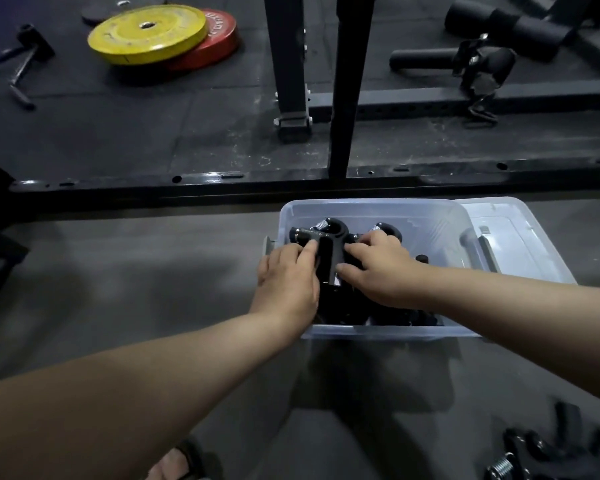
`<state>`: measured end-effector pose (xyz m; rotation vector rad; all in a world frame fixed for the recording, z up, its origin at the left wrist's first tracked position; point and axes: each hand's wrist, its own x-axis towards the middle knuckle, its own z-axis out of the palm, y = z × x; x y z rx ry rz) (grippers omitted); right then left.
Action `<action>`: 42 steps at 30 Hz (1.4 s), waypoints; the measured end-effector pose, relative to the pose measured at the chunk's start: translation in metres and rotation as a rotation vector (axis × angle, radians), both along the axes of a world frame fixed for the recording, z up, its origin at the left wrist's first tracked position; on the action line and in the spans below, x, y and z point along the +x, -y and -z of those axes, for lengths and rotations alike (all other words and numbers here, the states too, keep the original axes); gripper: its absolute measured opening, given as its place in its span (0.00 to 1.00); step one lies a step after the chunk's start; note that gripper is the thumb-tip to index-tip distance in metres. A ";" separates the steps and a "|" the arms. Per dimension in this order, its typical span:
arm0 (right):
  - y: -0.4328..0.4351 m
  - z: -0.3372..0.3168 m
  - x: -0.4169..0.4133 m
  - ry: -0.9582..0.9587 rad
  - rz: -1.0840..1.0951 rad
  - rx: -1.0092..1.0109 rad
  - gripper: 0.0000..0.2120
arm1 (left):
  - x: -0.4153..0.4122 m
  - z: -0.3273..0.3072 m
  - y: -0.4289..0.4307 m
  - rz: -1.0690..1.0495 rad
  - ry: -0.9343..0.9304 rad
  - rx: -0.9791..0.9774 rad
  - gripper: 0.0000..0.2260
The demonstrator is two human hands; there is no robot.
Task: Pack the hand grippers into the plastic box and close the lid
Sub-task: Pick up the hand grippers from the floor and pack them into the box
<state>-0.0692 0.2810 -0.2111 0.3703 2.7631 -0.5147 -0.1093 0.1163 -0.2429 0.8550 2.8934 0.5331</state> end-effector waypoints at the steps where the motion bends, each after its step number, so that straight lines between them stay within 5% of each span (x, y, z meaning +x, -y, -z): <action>1: -0.002 0.002 0.002 -0.023 0.006 -0.009 0.23 | 0.000 0.002 -0.001 0.004 0.000 -0.016 0.24; 10: -0.053 0.015 0.052 -0.313 0.061 -0.054 0.17 | 0.002 0.003 -0.010 -0.051 -0.113 -0.162 0.20; 18: -0.118 0.010 0.133 -0.527 0.495 -0.030 0.16 | 0.003 0.000 -0.018 -0.116 -0.068 -0.125 0.21; 20: -0.136 0.016 0.156 -0.447 0.705 0.041 0.15 | 0.003 -0.004 -0.016 -0.113 -0.114 -0.087 0.24; 22: -0.154 0.032 0.181 -0.162 0.794 0.060 0.09 | 0.009 -0.005 -0.013 -0.036 -0.146 -0.019 0.23; 24: -0.157 0.051 0.209 0.288 0.607 0.018 0.05 | 0.016 -0.005 -0.017 0.105 -0.163 -0.011 0.23; 26: -0.151 0.068 0.234 0.670 0.371 0.054 0.14 | 0.023 -0.002 -0.026 0.185 -0.155 -0.032 0.24; 28: -0.138 0.078 0.253 0.799 0.204 0.145 0.25 | 0.027 0.005 -0.033 0.189 -0.146 -0.079 0.23; 38: -0.119 0.089 0.278 0.595 -0.577 0.593 0.60 | 0.034 0.005 -0.032 0.175 -0.192 -0.119 0.26; 42: -0.112 0.092 0.283 0.521 -0.609 0.636 0.57 | 0.034 0.005 -0.032 0.168 -0.204 -0.126 0.27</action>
